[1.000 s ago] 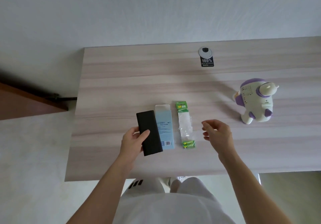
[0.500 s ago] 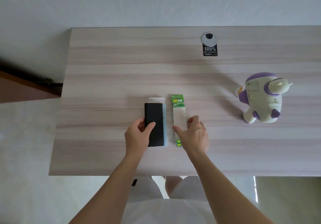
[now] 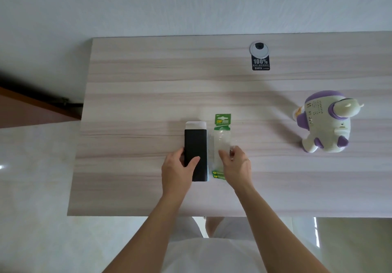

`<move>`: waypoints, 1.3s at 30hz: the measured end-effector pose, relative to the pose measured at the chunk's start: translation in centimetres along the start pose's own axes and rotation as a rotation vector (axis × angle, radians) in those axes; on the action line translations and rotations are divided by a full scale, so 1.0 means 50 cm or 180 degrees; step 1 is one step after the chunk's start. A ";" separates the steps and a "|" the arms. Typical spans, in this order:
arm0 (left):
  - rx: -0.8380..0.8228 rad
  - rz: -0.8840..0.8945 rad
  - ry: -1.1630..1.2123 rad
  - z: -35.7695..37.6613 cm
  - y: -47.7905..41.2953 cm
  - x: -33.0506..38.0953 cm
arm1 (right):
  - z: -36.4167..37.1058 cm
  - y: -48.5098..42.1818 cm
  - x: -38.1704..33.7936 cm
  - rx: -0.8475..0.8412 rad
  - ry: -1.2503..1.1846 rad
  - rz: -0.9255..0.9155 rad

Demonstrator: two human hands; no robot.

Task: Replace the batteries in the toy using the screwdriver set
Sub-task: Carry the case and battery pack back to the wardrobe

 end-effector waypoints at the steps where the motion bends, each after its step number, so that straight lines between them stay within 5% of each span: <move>1: -0.0031 -0.0052 0.0060 0.003 -0.001 -0.001 | 0.002 -0.001 -0.002 -0.0036 -0.0202 0.0075; 10: -0.0134 -0.0711 0.0684 0.029 -0.025 -0.005 | 0.027 -0.002 0.009 -0.0426 -0.0873 0.0316; 23: -0.0822 -0.0715 0.0991 0.035 -0.026 -0.005 | 0.018 -0.007 0.034 -0.0488 -0.1393 0.0407; 39: -0.1486 -0.0673 0.2560 -0.015 0.007 0.085 | -0.046 0.028 -0.049 -0.0639 -0.2333 -0.0090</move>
Point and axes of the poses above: each hand's wrist, its own y-axis away from the middle knuckle, its own z-axis out of the palm, x = y × z, the point moved 4 cm from there along -y, towards the middle knuckle, and after that the axes turned 1 degree about -x, right-handed, at the moved point
